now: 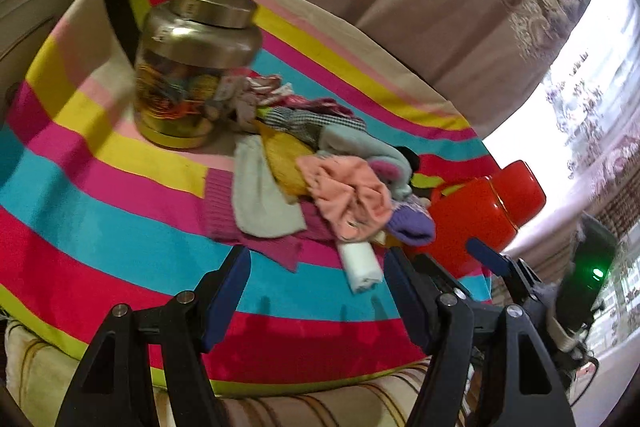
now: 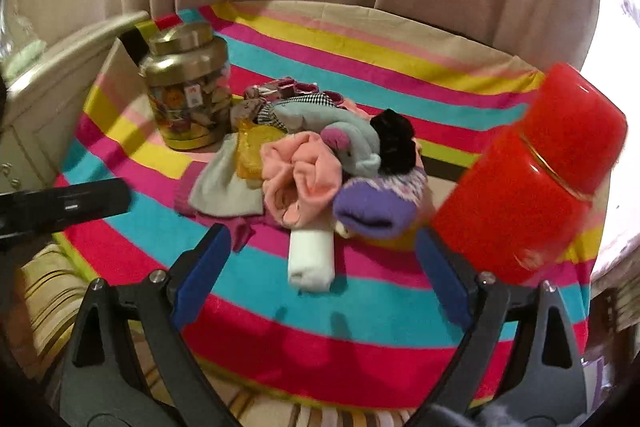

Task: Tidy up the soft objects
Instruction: 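Move both open tools back over the pile of soft items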

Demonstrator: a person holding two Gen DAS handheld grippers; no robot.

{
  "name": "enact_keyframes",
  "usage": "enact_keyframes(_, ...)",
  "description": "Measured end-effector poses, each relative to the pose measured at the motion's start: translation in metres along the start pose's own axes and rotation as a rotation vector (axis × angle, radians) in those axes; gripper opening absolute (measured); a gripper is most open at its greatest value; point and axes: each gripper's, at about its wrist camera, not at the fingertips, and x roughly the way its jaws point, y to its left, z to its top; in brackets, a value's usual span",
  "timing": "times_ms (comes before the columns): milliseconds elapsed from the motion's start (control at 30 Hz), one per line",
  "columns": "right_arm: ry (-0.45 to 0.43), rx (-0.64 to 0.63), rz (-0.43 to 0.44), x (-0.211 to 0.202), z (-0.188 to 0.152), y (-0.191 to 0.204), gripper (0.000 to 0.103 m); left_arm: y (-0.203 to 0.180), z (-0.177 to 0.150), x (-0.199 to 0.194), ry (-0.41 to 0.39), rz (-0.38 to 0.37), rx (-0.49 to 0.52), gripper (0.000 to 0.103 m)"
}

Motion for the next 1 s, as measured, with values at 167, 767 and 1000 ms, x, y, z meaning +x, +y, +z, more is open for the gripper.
enact_keyframes(167,0.025,0.006,-0.033,0.032,0.012,0.007,0.094,0.016,0.008,-0.001,-0.013,0.008,-0.033,0.070)
enact_keyframes(767,0.065,-0.118,-0.184,0.099,0.017,0.038,0.094,0.019,0.053,0.011,-0.034,-0.049,-0.037,0.069)
enact_keyframes(1000,0.055,-0.275,-0.243,0.114,0.011,0.064,0.093,0.010,0.097,0.042,0.023,-0.129,-0.053,0.069)
